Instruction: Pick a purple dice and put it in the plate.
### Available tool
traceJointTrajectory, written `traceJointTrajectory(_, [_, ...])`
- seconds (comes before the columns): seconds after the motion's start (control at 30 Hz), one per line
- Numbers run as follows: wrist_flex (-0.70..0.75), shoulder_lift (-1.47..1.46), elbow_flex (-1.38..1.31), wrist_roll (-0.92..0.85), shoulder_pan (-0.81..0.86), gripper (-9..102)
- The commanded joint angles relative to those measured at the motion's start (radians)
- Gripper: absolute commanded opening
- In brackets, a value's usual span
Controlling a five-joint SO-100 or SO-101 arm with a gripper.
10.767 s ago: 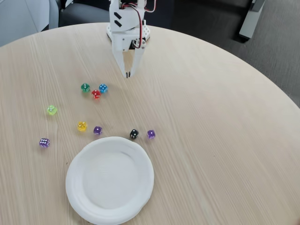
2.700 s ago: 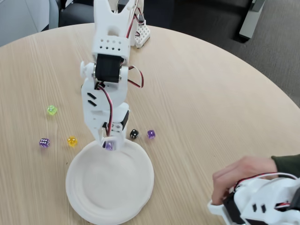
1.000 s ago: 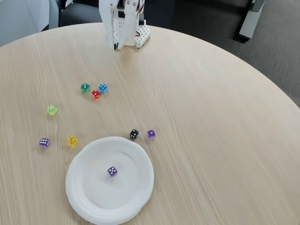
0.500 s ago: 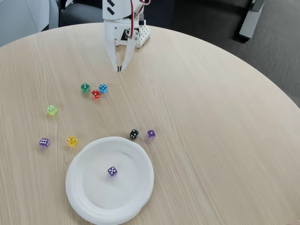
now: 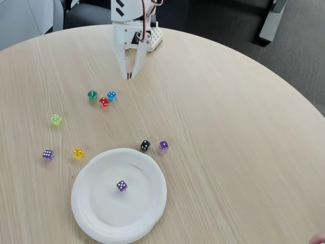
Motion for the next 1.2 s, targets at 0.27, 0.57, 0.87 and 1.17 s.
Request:
traceJointTrajectory(0.27, [-0.011, 0.008, 0.002, 0.172, 0.012, 4])
traceJointTrajectory(0.57, [-0.011, 0.008, 0.002, 0.172, 0.012, 4])
traceJointTrajectory(0.87, [-0.011, 0.008, 0.002, 0.172, 0.012, 4])
traceJointTrajectory(1.17, [-0.011, 0.008, 0.002, 0.172, 0.012, 4])
